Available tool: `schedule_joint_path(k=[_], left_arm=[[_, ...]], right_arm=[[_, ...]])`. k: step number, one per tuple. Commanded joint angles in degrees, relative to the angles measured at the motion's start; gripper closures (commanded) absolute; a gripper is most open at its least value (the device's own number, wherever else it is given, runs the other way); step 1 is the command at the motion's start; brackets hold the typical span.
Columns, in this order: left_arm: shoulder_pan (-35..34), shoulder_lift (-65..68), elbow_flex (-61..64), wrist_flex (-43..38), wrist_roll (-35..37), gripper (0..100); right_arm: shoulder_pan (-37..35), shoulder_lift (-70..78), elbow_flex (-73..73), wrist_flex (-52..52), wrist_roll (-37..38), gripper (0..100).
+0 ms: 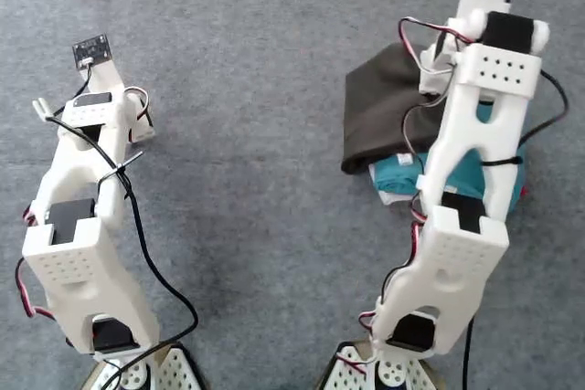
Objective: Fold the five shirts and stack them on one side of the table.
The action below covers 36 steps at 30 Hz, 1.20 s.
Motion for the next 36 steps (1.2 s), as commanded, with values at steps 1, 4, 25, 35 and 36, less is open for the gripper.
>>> schedule_joint_path(k=[1, 4, 25, 35, 36], left_arm=[[-0.4, -1.58, -2.77, 0.35, 0.09, 97], [-0.48, -1.58, -2.77, 0.35, 0.09, 97], [-0.57, -1.58, -2.77, 0.35, 0.09, 97], [-0.84, -1.58, -2.77, 0.35, 0.09, 97], [-0.92, -1.58, -2.77, 0.35, 0.09, 97]], right_arm=[[2.81, -4.26, -3.3, 0.0, 2.37, 98.4], [3.96, -4.26, -3.3, 0.0, 5.01, 98.4], [9.23, -4.26, -6.11, 0.35, 11.34, 97.2], [10.9, -4.35, -6.11, 0.44, 12.04, 84.4], [10.9, -4.35, -6.11, 0.44, 12.04, 84.2]])
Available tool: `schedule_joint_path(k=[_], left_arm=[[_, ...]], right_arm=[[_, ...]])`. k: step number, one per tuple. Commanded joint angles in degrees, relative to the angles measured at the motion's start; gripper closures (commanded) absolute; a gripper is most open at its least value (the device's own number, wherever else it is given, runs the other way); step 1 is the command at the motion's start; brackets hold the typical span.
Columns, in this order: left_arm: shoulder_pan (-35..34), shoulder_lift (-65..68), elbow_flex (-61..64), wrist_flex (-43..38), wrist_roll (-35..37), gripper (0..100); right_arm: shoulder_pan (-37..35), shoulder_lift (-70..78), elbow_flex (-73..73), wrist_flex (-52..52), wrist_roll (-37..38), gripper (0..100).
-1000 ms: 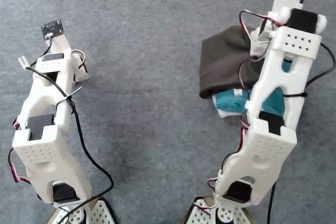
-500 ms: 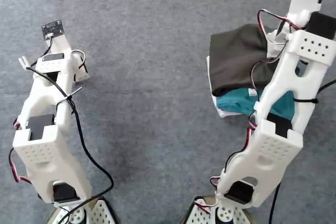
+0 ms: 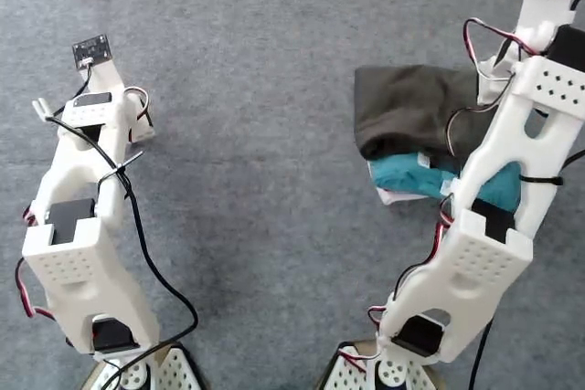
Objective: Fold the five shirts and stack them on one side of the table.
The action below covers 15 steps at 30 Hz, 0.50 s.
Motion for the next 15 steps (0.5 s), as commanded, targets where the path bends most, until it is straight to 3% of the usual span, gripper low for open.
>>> schedule_joint_path(k=[1, 6, 9, 12, 15], left_arm=[[-0.92, -1.58, -2.77, 0.35, 0.09, 97], [-1.71, -1.67, -2.95, 0.97, 0.09, 97], [-4.26, -5.01, -4.7, 5.98, 0.09, 97], [-9.63, -10.73, -5.76, 14.07, 0.09, 97], [-19.12, -18.99, -5.49, 22.68, 3.6, 97]], right_arm=[[0.62, -4.35, -2.68, 0.35, 0.44, 84.2], [-0.09, -7.52, -2.59, 0.35, 0.0, 84.5], [-1.93, -9.19, -1.36, 0.35, -3.6, 86.6], [-6.68, -10.68, 3.03, 0.35, -6.15, 99.1], [-12.75, -12.35, 9.27, 0.26, -6.33, 96.6]])
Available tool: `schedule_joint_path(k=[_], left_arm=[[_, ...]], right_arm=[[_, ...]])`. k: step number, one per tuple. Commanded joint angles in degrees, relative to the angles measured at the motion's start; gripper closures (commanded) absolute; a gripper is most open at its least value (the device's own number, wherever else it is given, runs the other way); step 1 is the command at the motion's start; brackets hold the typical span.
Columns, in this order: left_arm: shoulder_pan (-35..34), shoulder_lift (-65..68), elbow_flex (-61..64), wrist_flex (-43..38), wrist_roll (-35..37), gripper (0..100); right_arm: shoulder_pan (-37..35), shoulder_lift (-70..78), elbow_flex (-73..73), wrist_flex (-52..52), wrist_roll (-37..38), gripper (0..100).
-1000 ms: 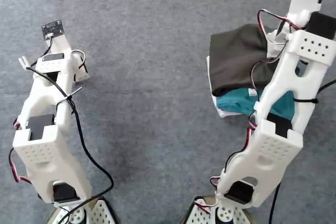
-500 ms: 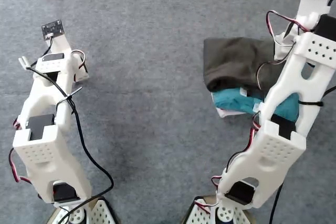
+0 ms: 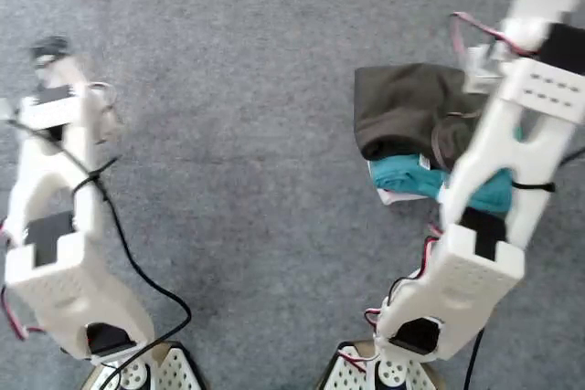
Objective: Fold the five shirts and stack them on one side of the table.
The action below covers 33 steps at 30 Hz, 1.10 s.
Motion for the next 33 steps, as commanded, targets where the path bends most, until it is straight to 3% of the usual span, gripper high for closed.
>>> schedule_joint_path(k=[1, 5, 10, 15, 19, 21, 28, 33], left_arm=[[-13.14, -12.92, -2.33, 9.85, 6.24, 97], [-29.14, -24.18, 8.4, 6.24, 4.92, 96], [-40.13, -28.84, 27.82, -15.03, 2.46, 82], [-42.51, -27.16, 30.11, -21.63, 4.31, 81], [-41.45, -16.44, 27.82, -28.04, 4.66, 81], [-41.45, -8.97, 21.23, -25.14, 4.75, 81], [-42.68, 12.31, -6.2, -3.25, 4.75, 90], [-40.66, 16.88, -12.18, 1.23, 4.13, 97]], right_arm=[[-8.0, -4.62, 6.2, 0.26, -0.79, 97.3], [-17.76, -5.76, 13.85, 0.09, -0.79, 98.4], [-27.87, -4.35, 20.79, -2.2, -1.67, 98.4], [-33.14, -1.45, 25.89, -8.88, -7.3, 98.4], [-36.75, 0.48, 30.37, -14.15, -7.47, 98.4], [-37.8, 0.57, 33.27, -17.23, -7.38, 98.4], [-38.15, -2.51, 39.43, -22.95, -7.12, 98.4], [-38.07, -4.79, 40.57, -23.12, -7.03, 98.4]])
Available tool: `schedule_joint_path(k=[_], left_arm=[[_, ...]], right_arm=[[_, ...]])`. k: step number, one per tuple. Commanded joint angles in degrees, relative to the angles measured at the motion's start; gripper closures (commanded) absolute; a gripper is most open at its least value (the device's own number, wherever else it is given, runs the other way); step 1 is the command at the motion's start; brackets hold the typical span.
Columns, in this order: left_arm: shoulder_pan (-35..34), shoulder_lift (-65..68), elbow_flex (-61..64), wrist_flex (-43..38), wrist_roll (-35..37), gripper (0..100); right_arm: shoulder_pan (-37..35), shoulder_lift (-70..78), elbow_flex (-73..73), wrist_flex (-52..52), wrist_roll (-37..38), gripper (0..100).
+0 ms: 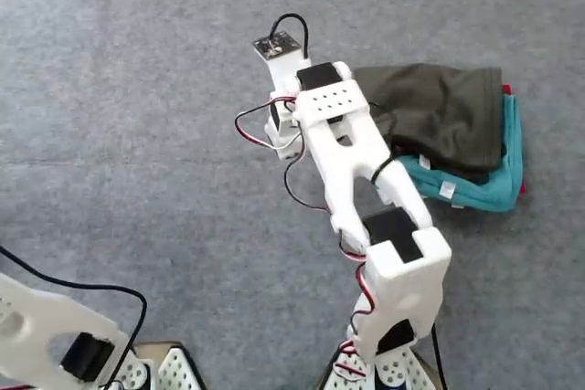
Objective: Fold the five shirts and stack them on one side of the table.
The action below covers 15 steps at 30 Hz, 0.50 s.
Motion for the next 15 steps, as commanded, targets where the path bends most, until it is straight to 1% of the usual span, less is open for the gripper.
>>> schedule_joint_path(k=[1, 4, 6, 10, 13, 15], left_arm=[[2.15, 1.05, -3.65, 1.67, -1.41, 97], [5.85, -1.32, -0.31, 1.49, -5.71, 97], [9.36, -4.48, 4.7, -0.62, -7.74, 97], [18.59, -15.65, 21.32, -11.34, -14.15, 97], [27.82, -27.34, 36.26, -18.81, -17.93, 97], [34.42, -34.64, 44.18, -22.07, -19.43, 97]], right_arm=[[-0.53, -4.09, 0.22, -0.7, 0.0, 98.4], [-0.53, -4.09, 0.22, -0.7, 0.0, 98.4], [-0.53, -4.0, 0.22, -0.7, 0.0, 98.4], [-0.53, -3.91, 0.13, -0.79, 0.0, 98.4], [-0.35, -3.91, -0.04, -0.79, 0.0, 98.4], [-0.35, -4.26, -0.04, -0.79, 0.0, 98.4]])
